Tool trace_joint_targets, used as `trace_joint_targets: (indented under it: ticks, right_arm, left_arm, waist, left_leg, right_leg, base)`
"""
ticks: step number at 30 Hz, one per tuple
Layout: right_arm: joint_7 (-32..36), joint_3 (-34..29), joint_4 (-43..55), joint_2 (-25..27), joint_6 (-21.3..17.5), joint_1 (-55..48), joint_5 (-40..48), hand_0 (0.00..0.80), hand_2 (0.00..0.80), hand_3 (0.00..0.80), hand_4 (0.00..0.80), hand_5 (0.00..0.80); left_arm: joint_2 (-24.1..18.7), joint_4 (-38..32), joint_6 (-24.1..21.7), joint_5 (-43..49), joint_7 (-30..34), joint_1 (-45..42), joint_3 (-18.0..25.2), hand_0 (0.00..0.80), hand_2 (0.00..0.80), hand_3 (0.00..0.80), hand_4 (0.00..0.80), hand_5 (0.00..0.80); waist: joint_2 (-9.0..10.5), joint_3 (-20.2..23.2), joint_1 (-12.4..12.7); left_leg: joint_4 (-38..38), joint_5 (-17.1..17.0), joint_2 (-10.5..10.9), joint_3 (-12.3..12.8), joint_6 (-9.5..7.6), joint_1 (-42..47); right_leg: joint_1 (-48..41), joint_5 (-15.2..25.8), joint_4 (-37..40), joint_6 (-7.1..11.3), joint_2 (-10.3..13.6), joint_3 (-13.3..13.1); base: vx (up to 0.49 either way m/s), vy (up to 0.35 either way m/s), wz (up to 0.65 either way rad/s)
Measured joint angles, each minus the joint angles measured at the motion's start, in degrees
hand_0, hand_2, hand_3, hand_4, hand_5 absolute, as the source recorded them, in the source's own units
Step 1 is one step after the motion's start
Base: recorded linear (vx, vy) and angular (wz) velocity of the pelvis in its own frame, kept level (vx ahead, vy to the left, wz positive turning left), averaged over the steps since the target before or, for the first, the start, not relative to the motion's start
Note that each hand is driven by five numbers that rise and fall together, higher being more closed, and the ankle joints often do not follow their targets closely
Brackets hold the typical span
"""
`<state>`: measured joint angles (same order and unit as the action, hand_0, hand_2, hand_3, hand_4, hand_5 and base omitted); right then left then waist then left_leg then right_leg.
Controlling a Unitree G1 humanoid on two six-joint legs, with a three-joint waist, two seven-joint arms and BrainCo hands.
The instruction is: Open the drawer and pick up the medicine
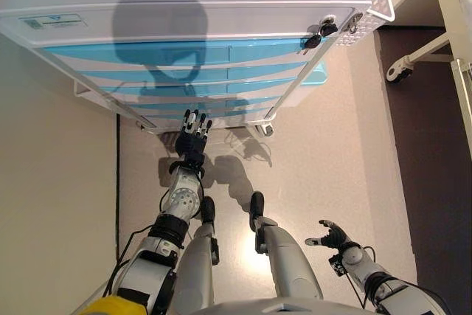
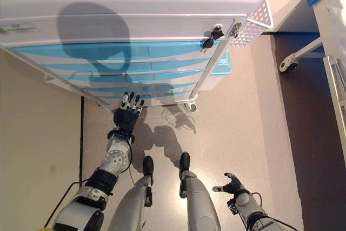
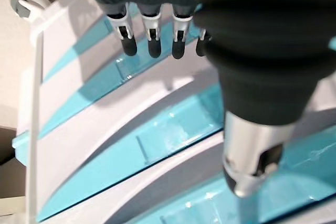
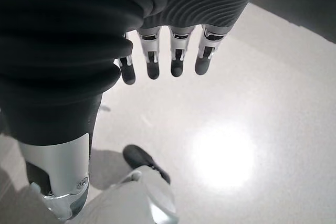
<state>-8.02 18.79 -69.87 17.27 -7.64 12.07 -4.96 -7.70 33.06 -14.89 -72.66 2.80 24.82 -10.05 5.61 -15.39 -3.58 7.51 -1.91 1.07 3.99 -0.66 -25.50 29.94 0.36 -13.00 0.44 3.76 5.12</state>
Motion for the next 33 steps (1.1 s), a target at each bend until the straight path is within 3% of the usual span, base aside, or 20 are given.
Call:
trace_joint_targets:
  ticks: [10,21,33]
  right_arm:
    - [0.0,0.0,0.0,0.0,0.0,0.0,0.0,0.000,0.000,0.000,0.000,0.000]
    - [0.0,0.7,0.2,0.1,0.0,0.1,0.1,0.000,0.000,0.000,0.000,0.000]
    - [0.4,1.4,0.0,0.1,0.0,0.0,0.1,0.000,0.000,0.000,0.000,0.000]
  left_arm:
    - [-0.3,2.5,-0.2,0.0,-1.7,4.3,0.9,0.000,0.000,0.000,0.000,0.000]
    - [-1.5,4.8,-2.4,-0.7,-6.3,9.4,5.3,0.000,0.000,0.000,0.000,0.000]
    - [-1.3,3.5,-4.4,-3.4,-8.0,9.9,5.6,0.000,0.000,0.000,0.000,0.000]
  waist:
    - [0.52,-0.7,-0.5]
    - [3.10,-2.1,-2.1]
    - [3.16,-2.3,-2.0]
  left_leg:
    - [-0.3,0.1,-0.5,0.8,0.21,-0.2]
    - [-1.1,0.2,-0.7,1.6,0.26,-0.9]
    - [-1.0,0.0,-0.9,1.7,0.40,-0.7]
  right_leg:
    - [0.3,0.2,0.8,0.12,-0.7,-0.9]
    - [1.4,0.6,1.4,-0.23,-1.0,-1.4]
    - [1.3,0.9,1.4,-0.39,-1.2,-1.5]
  base:
    - [0.013,-0.002,-0.05]
    - [0.002,0.001,-0.02]
    - [0.000,-0.001,-0.01]
